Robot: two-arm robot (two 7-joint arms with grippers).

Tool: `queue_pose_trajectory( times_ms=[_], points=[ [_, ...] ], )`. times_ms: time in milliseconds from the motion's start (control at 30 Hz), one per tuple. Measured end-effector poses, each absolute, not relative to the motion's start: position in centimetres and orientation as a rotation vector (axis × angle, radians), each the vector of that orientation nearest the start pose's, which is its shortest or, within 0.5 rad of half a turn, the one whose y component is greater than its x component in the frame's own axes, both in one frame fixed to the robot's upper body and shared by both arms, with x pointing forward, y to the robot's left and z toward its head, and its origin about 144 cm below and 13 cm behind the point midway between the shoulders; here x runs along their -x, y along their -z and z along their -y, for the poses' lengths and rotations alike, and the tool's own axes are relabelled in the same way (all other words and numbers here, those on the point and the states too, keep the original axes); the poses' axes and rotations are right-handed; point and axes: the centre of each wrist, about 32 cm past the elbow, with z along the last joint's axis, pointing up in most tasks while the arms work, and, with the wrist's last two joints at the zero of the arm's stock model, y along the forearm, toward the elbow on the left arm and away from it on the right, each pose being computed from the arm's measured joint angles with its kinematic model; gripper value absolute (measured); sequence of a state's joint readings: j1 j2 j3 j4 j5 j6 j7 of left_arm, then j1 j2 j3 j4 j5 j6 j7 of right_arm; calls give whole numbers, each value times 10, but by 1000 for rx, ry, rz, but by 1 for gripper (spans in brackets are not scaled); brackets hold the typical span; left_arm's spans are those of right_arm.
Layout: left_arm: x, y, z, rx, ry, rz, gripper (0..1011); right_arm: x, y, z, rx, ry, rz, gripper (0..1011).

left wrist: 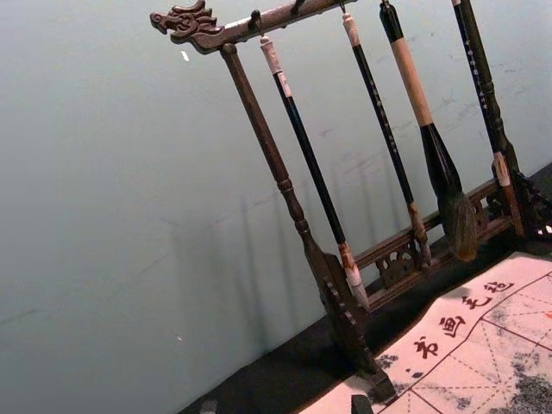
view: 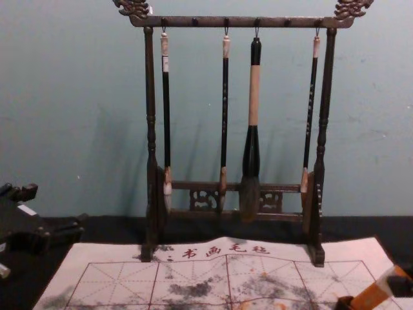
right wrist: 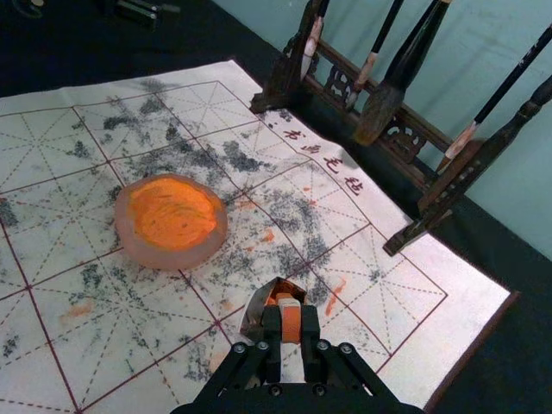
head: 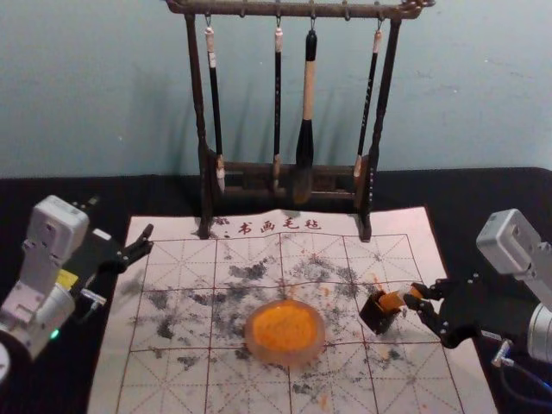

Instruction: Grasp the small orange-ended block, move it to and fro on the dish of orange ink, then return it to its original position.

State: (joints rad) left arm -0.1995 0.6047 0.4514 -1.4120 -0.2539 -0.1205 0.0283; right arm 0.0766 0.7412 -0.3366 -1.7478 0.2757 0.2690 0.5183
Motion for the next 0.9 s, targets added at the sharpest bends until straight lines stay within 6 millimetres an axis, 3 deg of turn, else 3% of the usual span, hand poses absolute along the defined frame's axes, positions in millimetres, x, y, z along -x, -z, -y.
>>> queue_pose_trajectory(
  times_ms=[900],
  points=[
    [-489, -1140, -310, -304, -1248, 285, 1001, -468, -1202, 310, 552, 698, 19, 111]
  ],
)
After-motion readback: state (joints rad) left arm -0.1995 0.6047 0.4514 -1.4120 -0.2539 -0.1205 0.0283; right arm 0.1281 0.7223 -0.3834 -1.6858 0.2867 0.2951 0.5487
